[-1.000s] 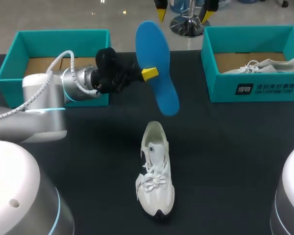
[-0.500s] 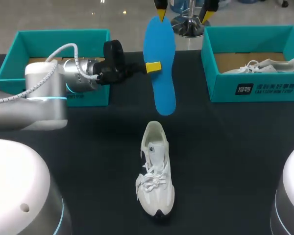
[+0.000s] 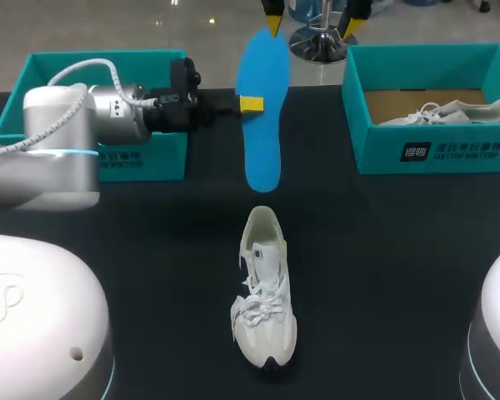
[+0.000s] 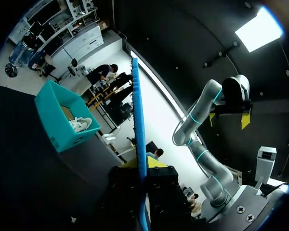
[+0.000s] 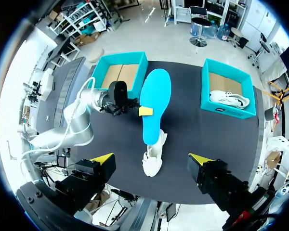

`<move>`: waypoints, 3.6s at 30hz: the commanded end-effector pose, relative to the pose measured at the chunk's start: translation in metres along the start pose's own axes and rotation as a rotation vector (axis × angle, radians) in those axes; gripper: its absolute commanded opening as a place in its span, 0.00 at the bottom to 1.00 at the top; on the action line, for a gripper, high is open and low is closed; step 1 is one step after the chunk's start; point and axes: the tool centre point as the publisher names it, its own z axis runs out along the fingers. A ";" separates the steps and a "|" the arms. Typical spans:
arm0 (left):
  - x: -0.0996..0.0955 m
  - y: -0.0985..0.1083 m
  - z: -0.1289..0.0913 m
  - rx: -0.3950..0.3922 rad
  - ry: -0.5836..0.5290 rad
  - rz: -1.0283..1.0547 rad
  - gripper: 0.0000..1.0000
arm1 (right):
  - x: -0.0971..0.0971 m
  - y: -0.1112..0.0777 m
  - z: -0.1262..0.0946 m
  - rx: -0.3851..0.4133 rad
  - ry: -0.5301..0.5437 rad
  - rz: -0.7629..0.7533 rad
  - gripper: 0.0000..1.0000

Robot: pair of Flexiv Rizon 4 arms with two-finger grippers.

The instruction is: Take the shoe out of the shoebox, open the shoe tongue, remove and reinsert the insole, then place the shoe into the shoebox

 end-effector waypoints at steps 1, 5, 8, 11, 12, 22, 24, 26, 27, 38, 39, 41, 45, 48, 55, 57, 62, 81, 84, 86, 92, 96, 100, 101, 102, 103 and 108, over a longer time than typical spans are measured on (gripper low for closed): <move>0.005 0.001 -0.004 0.021 -0.323 -0.126 0.00 | 0.000 0.001 0.000 0.002 0.000 0.001 1.00; 0.001 -0.002 -0.004 0.039 -0.332 -0.130 0.00 | 0.000 0.001 0.000 0.002 0.000 0.001 1.00; 0.001 -0.003 -0.003 0.040 -0.321 -0.131 0.00 | 0.000 0.001 0.000 0.002 0.000 0.001 1.00; 0.001 -0.003 -0.003 0.040 -0.321 -0.131 0.00 | 0.000 0.001 0.000 0.002 0.000 0.001 1.00; 0.001 -0.003 -0.003 0.040 -0.321 -0.131 0.00 | 0.000 0.001 0.000 0.002 0.000 0.001 1.00; 0.001 -0.003 -0.003 0.040 -0.321 -0.131 0.00 | 0.002 0.000 -0.004 -0.010 -0.038 0.037 1.00; 0.001 -0.003 -0.003 0.040 -0.321 -0.131 0.00 | 0.002 -0.001 -0.004 -0.020 -0.051 0.058 1.00; 0.001 -0.003 -0.003 0.040 -0.321 -0.131 0.00 | 0.004 -0.001 -0.005 -0.024 -0.067 0.067 1.00; 0.001 -0.003 -0.003 0.040 -0.321 -0.131 0.00 | 0.005 -0.001 -0.005 -0.029 -0.069 0.069 1.00; 0.001 -0.003 -0.003 0.040 -0.321 -0.131 0.00 | 0.008 -0.001 -0.007 -0.003 -0.069 0.095 1.00; 0.001 -0.003 -0.003 0.040 -0.321 -0.131 0.00 | 0.008 -0.001 -0.007 -0.003 -0.069 0.095 1.00; 0.001 -0.003 -0.003 0.040 -0.321 -0.131 0.00 | 0.008 -0.001 -0.007 -0.003 -0.069 0.095 1.00; 0.001 -0.003 -0.003 0.040 -0.321 -0.131 0.00 | 0.008 -0.001 -0.007 -0.003 -0.069 0.095 1.00; 0.001 -0.003 -0.003 0.040 -0.321 -0.131 0.00 | 0.008 -0.001 -0.007 -0.003 -0.069 0.095 1.00; 0.001 -0.003 -0.003 0.040 -0.321 -0.131 0.00 | 0.008 -0.001 -0.007 -0.003 -0.069 0.095 1.00; 0.013 -0.015 0.000 -0.130 -0.241 0.136 0.00 | 0.008 -0.001 -0.007 -0.003 -0.069 0.095 1.00; 0.021 -0.030 -0.019 -0.126 -0.095 0.313 0.00 | 0.008 -0.001 -0.007 -0.003 -0.069 0.095 1.00; 0.029 -0.044 -0.030 -0.159 0.087 0.764 0.00 | 0.008 -0.001 -0.007 -0.003 -0.069 0.095 1.00; 0.033 -0.042 -0.027 -0.191 0.072 0.825 0.00 | 0.008 -0.001 -0.007 -0.003 -0.069 0.095 1.00; 0.039 -0.039 -0.027 -0.198 0.063 0.864 0.00 | 0.008 -0.001 -0.007 -0.003 -0.069 0.095 1.00; 0.047 -0.042 -0.034 -0.171 -0.106 0.782 0.00 | 0.008 -0.001 -0.007 -0.003 -0.069 0.095 1.00; 0.047 -0.042 -0.034 -0.171 -0.106 0.782 0.00 | 0.008 -0.001 -0.007 -0.003 -0.069 0.095 1.00; 0.047 -0.042 -0.034 -0.171 -0.106 0.782 0.00 | 0.008 -0.001 -0.007 -0.003 -0.069 0.095 1.00; 0.047 -0.042 -0.034 -0.171 -0.106 0.782 0.00 | 0.008 -0.001 -0.007 -0.003 -0.069 0.095 1.00; 0.047 -0.042 -0.034 -0.171 -0.106 0.782 0.00 | 0.008 -0.001 -0.007 -0.003 -0.069 0.095 1.00; 0.047 -0.042 -0.034 -0.171 -0.106 0.782 0.00 | 0.008 -0.001 -0.007 -0.003 -0.069 0.095 1.00; 0.047 -0.042 -0.034 -0.171 -0.106 0.782 0.00 | 0.008 -0.001 -0.007 -0.003 -0.069 0.095 1.00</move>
